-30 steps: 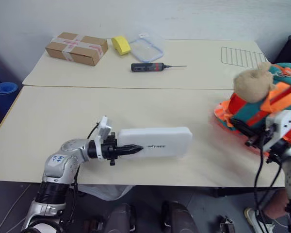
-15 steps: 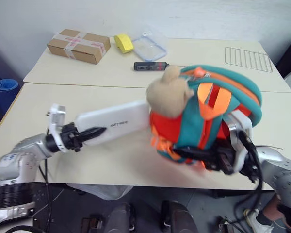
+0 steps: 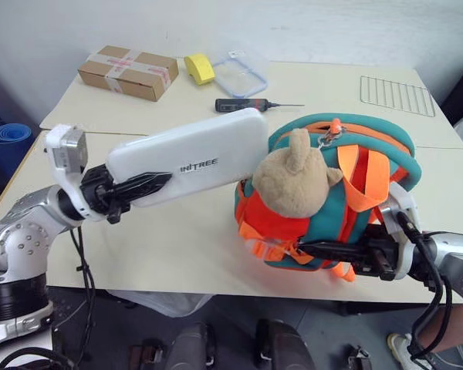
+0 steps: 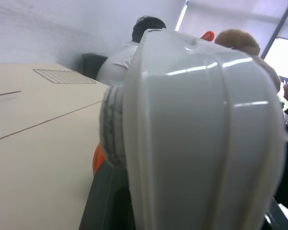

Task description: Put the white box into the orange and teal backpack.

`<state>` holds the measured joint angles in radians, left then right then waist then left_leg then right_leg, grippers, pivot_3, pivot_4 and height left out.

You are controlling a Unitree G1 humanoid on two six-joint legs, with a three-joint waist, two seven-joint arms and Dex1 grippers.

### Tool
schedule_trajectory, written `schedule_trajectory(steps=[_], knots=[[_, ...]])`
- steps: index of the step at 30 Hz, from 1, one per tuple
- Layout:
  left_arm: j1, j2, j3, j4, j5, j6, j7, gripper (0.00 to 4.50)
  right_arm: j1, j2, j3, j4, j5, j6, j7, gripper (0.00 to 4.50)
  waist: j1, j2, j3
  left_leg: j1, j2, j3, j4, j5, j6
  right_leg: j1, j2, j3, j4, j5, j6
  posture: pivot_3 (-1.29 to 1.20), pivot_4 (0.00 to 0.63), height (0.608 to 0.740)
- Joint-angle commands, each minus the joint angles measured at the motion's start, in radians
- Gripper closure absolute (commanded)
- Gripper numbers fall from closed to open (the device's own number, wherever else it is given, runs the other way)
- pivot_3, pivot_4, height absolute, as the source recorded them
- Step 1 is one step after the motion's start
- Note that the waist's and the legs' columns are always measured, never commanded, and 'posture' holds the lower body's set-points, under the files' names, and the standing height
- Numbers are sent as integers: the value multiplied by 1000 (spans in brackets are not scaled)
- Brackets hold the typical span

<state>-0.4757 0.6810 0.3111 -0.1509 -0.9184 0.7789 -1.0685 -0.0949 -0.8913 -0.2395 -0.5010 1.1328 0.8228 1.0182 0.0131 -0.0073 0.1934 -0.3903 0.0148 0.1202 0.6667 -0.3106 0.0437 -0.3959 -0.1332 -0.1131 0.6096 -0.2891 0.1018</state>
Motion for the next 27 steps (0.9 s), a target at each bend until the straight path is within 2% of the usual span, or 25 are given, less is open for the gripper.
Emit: schedule_trajectory(steps=[1, 6, 8, 10, 12, 15, 17, 20, 22, 25, 27], knots=[[-81, -13, -85, 31, 88, -98, -30, 3309, 7, 2, -6, -7, -13, -22, 37, 4394, 7, 0, 0, 0, 0, 1, 0, 0, 0, 0, 0, 0, 0, 0, 0, 0, 150, 740], [-186, -8, -216, 100, 167, -117, -104, 3309, 26, -17, -15, -7, -27, -13, 71, 4394, 14, 0, 0, 0, 0, 1, 0, 0, 1, 0, 1, 0, 0, 0, 0, 0, 150, 740], [-230, 7, -318, 125, 253, -131, -137, 3309, 29, -20, -18, -4, -35, -14, 76, 4394, 14, -1, 0, 0, 0, 1, 1, 1, 1, 0, 1, 0, 1, 0, 0, 0, 150, 740], [-302, -21, -439, 173, 362, -174, -155, 3309, 27, -18, -17, -1, -43, -16, 81, 4394, 18, -1, 0, -1, -1, 1, 1, 1, 2, 0, 2, -1, 1, 1, 1, 0, 150, 740], [-392, -102, -528, 250, 438, -226, -155, 3309, 23, -17, -10, 1, -56, -21, 89, 4394, 22, -1, 0, -1, -3, 1, 1, 1, 4, 1, 2, -1, 0, 1, 2, 0, 150, 740], [-471, -192, -573, 340, 493, -260, -146, 3309, 20, -11, -2, 1, -69, -24, 95, 4394, 26, -1, 0, -1, -4, 2, 3, 1, 6, 2, 2, -1, -2, 2, 4, 0, 150, 740], [-547, -310, -623, 451, 573, -332, -91, 3309, 14, -1, 13, -1, -86, -31, 94, 4394, 26, -2, 0, -2, -4, 2, 4, 1, 7, 2, 2, -1, -2, 2, 4, 0, 150, 740], [-603, -450, -649, 573, 649, -418, -17, 3309, 10, 5, 32, -7, -105, -39, 96, 4394, 33, -2, 0, -4, -3, 0, 8, 0, 7, 1, 2, -2, -3, 2, 4, 0, 150, 740], [-607, -508, -651, 615, 678, -461, 6, 3309, 12, 3, 39, -10, -115, -45, 101, 4394, 34, -2, 0, -5, -3, 0, 10, 0, 8, 1, 1, -2, -3, 2, 4, 0, 150, 740], [-572, -526, -655, 576, 682, -467, -33, 2312, 15, 6, 41, -13, -131, -60, 94, 4394, 29, -2, 0, -10, 0, 0, 15, -2, 9, -2, -1, -2, -3, 3, 5, 0, 150, 740], [-553, -498, -602, 557, 657, -451, -32, 1722, 21, 22, 31, -12, -138, -68, 70, 4394, 27, -2, 0, -10, 0, -1, 15, -2, 9, -2, -1, -2, -2, 3, 5, 0, 150, 740]])
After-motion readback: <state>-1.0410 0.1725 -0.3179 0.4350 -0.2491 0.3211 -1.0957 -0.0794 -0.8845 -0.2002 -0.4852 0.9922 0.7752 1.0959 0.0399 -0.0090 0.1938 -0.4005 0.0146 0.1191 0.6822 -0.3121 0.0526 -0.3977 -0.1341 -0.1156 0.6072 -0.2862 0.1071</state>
